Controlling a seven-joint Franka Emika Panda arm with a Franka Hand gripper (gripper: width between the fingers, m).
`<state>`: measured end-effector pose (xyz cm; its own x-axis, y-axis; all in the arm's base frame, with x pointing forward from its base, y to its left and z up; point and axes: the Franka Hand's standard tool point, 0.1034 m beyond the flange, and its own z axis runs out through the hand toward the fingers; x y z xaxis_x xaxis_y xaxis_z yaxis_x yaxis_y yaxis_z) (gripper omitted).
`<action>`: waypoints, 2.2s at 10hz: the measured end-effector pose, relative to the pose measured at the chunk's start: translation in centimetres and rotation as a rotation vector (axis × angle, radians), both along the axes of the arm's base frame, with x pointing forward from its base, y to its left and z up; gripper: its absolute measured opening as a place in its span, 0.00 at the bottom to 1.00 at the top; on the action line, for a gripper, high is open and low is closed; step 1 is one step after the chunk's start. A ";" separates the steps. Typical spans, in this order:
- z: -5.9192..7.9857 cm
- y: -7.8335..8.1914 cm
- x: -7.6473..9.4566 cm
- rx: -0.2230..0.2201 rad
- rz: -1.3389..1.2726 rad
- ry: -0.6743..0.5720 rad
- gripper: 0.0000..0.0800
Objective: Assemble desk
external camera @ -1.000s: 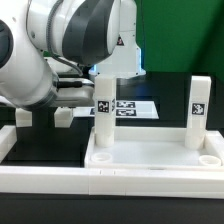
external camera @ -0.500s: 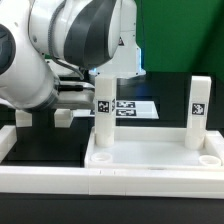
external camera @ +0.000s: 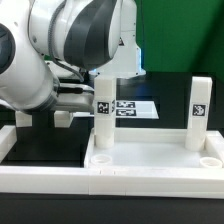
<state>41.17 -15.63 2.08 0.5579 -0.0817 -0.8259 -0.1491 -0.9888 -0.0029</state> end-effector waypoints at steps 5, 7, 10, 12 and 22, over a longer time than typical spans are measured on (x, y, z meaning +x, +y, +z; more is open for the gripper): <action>-0.1 0.0 -0.1 -0.002 -0.001 -0.002 0.81; -0.5 0.1 0.0 -0.021 -0.002 -0.012 0.81; -0.5 0.0 0.0 -0.027 -0.006 -0.014 0.81; -0.5 0.0 0.0 -0.027 -0.007 -0.014 0.47; -0.3 -0.4 0.2 0.015 0.057 -0.024 0.36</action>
Offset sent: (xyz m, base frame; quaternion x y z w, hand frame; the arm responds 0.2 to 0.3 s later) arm 0.0000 0.0000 0.0000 0.0000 0.0000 0.0000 1.0000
